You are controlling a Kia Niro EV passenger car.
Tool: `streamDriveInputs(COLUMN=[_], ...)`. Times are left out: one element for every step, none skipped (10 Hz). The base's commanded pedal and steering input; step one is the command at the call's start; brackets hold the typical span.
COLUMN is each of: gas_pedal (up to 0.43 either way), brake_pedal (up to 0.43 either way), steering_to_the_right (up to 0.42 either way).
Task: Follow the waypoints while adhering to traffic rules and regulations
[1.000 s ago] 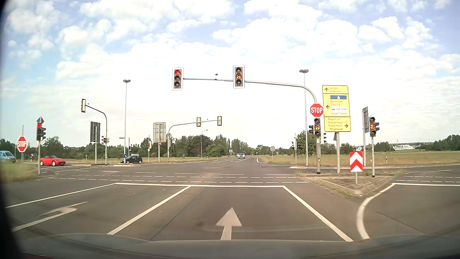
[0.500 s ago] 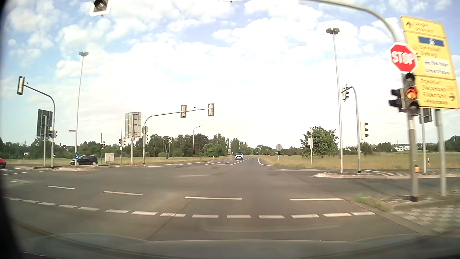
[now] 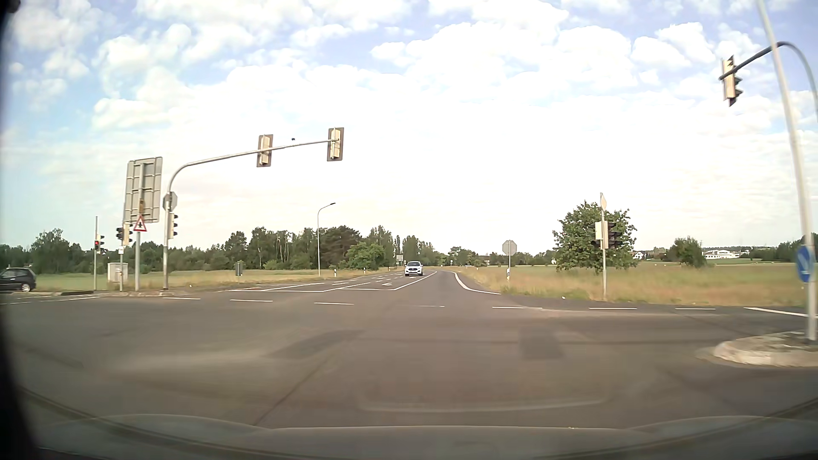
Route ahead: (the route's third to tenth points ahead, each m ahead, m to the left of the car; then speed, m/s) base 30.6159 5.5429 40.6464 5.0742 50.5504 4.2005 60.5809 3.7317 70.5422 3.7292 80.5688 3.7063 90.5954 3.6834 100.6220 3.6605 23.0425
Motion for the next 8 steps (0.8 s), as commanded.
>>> streamDriveInputs(gas_pedal=[0.0, 0.0, 0.0, 0.0, 0.0, 0.0, 0.0, 0.0], brake_pedal=[0.03, 0.03, 0.03, 0.03, 0.03, 0.03, 0.03, 0.03], steering_to_the_right=[0.009, 0.009, 0.009, 0.009, 0.009, 0.008, 0.007, 0.007])
